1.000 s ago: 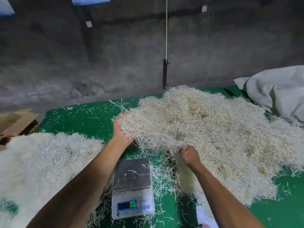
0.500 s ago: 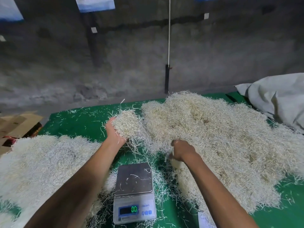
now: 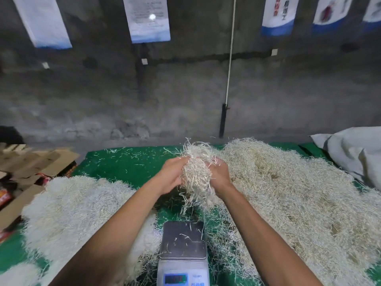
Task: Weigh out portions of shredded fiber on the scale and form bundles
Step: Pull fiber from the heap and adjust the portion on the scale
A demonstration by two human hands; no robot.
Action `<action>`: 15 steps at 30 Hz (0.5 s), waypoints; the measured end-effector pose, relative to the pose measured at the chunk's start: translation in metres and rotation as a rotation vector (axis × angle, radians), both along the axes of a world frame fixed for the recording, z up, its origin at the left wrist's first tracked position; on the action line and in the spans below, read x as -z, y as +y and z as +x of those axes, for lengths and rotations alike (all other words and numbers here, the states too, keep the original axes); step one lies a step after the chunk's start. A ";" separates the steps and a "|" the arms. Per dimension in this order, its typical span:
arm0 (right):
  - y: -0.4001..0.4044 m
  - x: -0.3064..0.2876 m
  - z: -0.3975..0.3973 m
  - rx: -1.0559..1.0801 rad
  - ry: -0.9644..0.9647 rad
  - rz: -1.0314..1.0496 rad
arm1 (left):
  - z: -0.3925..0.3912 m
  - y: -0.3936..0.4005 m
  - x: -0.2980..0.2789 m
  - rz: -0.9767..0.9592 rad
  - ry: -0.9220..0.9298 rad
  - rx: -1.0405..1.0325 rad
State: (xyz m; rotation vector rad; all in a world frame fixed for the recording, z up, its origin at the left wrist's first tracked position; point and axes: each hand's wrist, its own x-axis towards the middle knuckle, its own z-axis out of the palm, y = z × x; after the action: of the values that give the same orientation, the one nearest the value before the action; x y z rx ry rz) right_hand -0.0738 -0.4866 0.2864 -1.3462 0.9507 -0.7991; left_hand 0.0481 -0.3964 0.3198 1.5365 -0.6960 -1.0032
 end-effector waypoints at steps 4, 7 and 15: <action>0.001 -0.011 0.001 0.129 -0.032 -0.106 | 0.021 0.030 0.019 -0.078 0.106 -0.109; 0.029 -0.007 0.006 -0.055 -0.002 -0.146 | 0.021 0.052 0.041 -0.101 0.472 0.152; 0.066 0.030 -0.007 -0.507 0.287 -0.193 | 0.010 0.071 0.079 0.082 0.130 -0.171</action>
State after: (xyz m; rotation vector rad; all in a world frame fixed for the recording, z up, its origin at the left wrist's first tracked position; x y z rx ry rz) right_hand -0.0809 -0.4205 0.2566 -1.8084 0.7089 -0.3185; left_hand 0.0583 -0.3257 0.2412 1.5579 -0.4295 -1.0022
